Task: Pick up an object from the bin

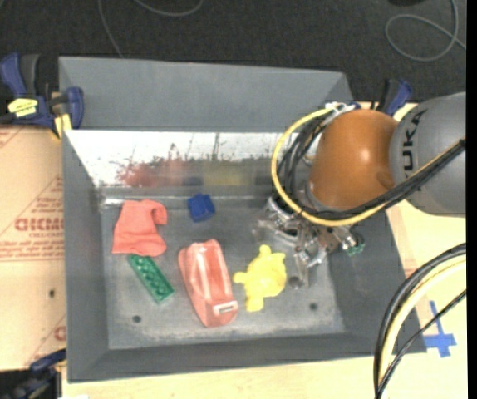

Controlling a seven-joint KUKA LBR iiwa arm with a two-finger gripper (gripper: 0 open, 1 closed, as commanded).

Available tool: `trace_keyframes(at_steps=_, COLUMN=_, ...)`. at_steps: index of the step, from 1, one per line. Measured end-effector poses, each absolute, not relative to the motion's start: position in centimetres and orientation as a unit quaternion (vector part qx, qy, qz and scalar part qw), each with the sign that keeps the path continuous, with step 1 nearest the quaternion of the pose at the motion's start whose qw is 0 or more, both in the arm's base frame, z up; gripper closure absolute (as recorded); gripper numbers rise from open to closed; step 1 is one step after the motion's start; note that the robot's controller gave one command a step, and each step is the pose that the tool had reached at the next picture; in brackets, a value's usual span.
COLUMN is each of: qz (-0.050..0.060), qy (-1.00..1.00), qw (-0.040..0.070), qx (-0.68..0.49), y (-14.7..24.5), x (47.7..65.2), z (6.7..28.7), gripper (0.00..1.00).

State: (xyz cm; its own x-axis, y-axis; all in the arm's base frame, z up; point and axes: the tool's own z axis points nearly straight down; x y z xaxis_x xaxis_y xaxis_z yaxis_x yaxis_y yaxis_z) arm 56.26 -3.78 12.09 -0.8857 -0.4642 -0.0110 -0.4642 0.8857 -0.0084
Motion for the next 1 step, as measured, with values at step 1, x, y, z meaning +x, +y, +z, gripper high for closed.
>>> trace_keyframes(at_steps=1, qz=-0.001, qy=0.966, qw=0.003, qx=-0.259, y=-3.06, x=56.16, z=7.84, gripper=0.0)
